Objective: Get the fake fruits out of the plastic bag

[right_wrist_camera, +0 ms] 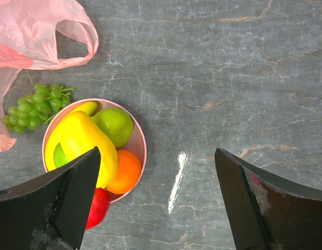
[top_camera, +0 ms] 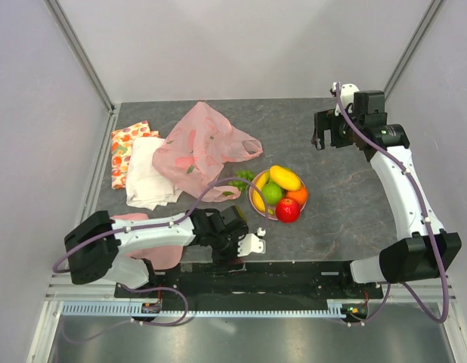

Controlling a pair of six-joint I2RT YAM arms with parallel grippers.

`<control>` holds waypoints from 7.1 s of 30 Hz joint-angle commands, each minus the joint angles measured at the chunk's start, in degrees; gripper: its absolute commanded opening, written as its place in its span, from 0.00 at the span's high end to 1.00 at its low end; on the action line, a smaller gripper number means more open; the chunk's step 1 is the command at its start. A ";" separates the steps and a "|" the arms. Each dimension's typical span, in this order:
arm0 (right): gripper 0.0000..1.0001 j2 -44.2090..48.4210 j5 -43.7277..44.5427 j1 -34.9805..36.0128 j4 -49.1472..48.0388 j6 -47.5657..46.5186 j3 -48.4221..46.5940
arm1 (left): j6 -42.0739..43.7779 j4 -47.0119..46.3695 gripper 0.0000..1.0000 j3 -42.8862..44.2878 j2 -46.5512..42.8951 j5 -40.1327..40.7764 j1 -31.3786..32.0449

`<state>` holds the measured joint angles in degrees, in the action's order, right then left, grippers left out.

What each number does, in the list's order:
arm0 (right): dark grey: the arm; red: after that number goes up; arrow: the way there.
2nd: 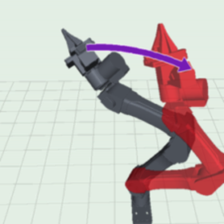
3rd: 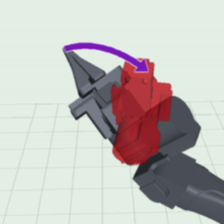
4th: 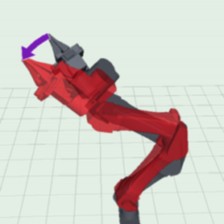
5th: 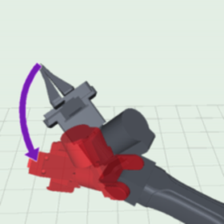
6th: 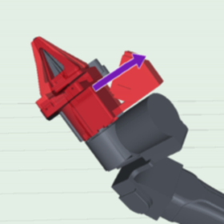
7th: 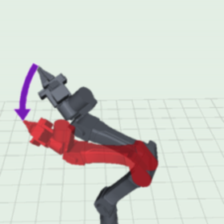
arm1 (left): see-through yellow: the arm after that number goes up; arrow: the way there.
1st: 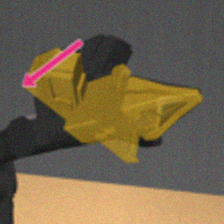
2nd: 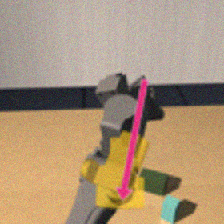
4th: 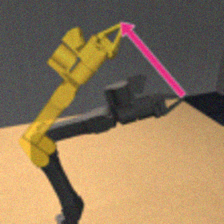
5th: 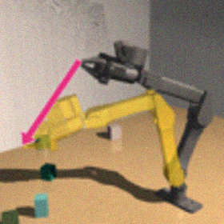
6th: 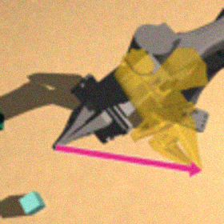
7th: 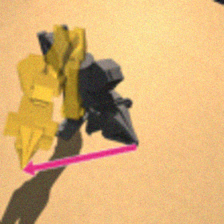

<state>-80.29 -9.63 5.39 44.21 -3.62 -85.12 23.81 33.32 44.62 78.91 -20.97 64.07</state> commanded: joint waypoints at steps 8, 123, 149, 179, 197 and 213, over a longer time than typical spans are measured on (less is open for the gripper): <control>0.02 2.33 -0.30 -0.20 -0.17 0.01 -1.01 | 0.53 0.95 0.61 4.06 0.46 0.06 -2.28; 0.02 -0.04 -1.45 -1.96 -2.02 -1.04 -0.48 | 40.17 -24.62 0.46 17.00 18.82 -8.21 -12.84; 0.02 -1.71 -2.85 -2.14 -2.46 0.10 -1.98 | 39.03 -25.76 0.06 16.20 14.78 -7.59 -12.31; 0.02 -3.91 -4.43 -2.66 -4.48 1.68 -7.34 | -11.41 10.89 0.13 47.05 26.90 1.18 -30.59; 0.02 -2.59 -5.75 -2.75 -4.48 3.00 -4.62 | -12.30 12.12 0.28 49.25 36.39 6.38 -30.59; 0.02 -2.15 -6.10 -2.75 -4.30 3.53 -5.05 | -8.88 13.61 0.98 50.74 36.58 4.01 -30.59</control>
<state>-84.36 -14.79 2.83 41.17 -0.78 -90.02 13.34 46.48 92.77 116.71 -15.29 33.30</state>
